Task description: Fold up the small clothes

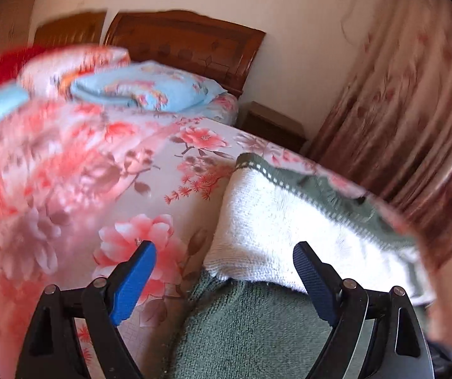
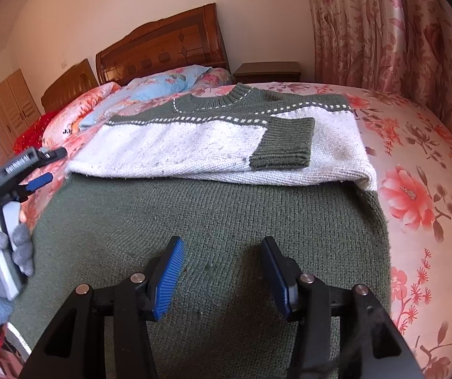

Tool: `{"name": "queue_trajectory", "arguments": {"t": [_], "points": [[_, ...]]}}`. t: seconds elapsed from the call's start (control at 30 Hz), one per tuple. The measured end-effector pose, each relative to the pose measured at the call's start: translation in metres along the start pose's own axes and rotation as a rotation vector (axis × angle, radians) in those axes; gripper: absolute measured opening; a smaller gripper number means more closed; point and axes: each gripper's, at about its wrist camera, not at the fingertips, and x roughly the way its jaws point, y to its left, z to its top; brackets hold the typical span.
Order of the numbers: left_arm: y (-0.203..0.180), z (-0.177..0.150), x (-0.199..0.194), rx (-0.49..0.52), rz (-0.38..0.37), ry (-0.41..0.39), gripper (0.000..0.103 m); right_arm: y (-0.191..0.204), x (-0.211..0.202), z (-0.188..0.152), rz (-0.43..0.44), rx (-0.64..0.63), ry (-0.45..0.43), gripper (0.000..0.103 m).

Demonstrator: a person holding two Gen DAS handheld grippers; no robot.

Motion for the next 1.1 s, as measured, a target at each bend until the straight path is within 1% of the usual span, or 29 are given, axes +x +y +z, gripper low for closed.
{"name": "queue_trajectory", "arguments": {"t": [0.07, 0.1, 0.13, 0.17, 0.2, 0.3, 0.4, 0.5, 0.53, 0.57, 0.6, 0.63, 0.67, 0.7, 0.73, 0.8, 0.83, 0.87, 0.93, 1.0, 1.03, 1.1], "points": [[-0.005, 0.001, 0.003, 0.041, 0.022, 0.021, 0.103, -0.006, -0.004, 0.001, 0.026, 0.037, -0.013, 0.052], [-0.006, 0.001, 0.008, 0.046, 0.029, 0.043, 0.103, -0.012, -0.006, 0.004, 0.045, 0.071, -0.014, 0.052], [-0.003, 0.002, 0.010, 0.034, 0.033, 0.056, 0.103, -0.017, -0.007, 0.007, 0.055, 0.098, -0.018, 0.052], [0.000, 0.003, 0.013, 0.015, 0.037, 0.069, 0.103, -0.028, -0.008, 0.012, 0.066, 0.152, -0.029, 0.052], [0.007, 0.004, 0.014, -0.020, 0.032, 0.084, 0.103, -0.036, -0.009, 0.018, 0.063, 0.190, -0.036, 0.052], [0.018, 0.004, 0.017, -0.075, 0.014, 0.088, 0.103, -0.057, -0.006, 0.040, 0.050, 0.264, -0.047, 0.052], [0.017, 0.003, 0.012, -0.072, 0.003, 0.073, 0.103, -0.071, 0.005, 0.063, 0.056, 0.301, -0.053, 0.052], [0.014, 0.003, 0.009, -0.057, -0.005, 0.065, 0.103, -0.072, 0.029, 0.074, 0.049, 0.294, 0.008, 0.049], [0.014, 0.003, 0.008, -0.055, -0.008, 0.062, 0.103, -0.069, 0.041, 0.074, 0.042, 0.276, 0.050, 0.045], [0.014, 0.003, 0.008, -0.055, -0.010, 0.060, 0.103, -0.066, 0.040, 0.073, 0.023, 0.257, 0.027, 0.044], [0.013, 0.003, 0.008, -0.056, -0.010, 0.059, 0.103, -0.063, 0.040, 0.073, 0.014, 0.245, 0.019, 0.039], [0.013, 0.003, 0.008, -0.058, -0.010, 0.061, 0.103, -0.061, 0.042, 0.073, 0.019, 0.243, 0.025, 0.031], [0.014, 0.003, 0.009, -0.060, -0.011, 0.063, 0.103, -0.060, 0.039, 0.071, 0.014, 0.247, 0.011, 0.015], [0.013, 0.003, 0.009, -0.061, -0.011, 0.065, 0.103, -0.061, 0.035, 0.070, 0.016, 0.252, -0.009, 0.012], [0.013, 0.003, 0.010, -0.061, -0.010, 0.068, 0.103, -0.060, 0.029, 0.070, 0.034, 0.251, -0.041, 0.011], [0.013, 0.003, 0.010, -0.061, -0.012, 0.071, 0.103, -0.056, 0.019, 0.071, 0.036, 0.225, -0.094, 0.011], [0.013, 0.003, 0.010, -0.061, -0.011, 0.071, 0.103, -0.052, 0.012, 0.073, 0.020, 0.200, -0.121, 0.011], [0.013, 0.003, 0.010, -0.061, -0.010, 0.071, 0.103, -0.049, 0.007, 0.075, -0.024, 0.176, -0.131, 0.011], [0.013, 0.003, 0.010, -0.061, -0.011, 0.071, 0.103, -0.049, 0.009, 0.074, -0.055, 0.182, -0.112, 0.011], [0.013, 0.003, 0.011, -0.060, -0.011, 0.072, 0.103, -0.052, 0.026, 0.072, -0.069, 0.173, -0.039, 0.012], [0.013, 0.003, 0.011, -0.061, -0.010, 0.074, 0.103, -0.053, 0.033, 0.070, -0.089, 0.162, -0.009, 0.016], [0.014, 0.003, 0.011, -0.061, -0.009, 0.075, 0.103, -0.057, 0.031, 0.065, -0.117, 0.173, -0.017, 0.022]]}}
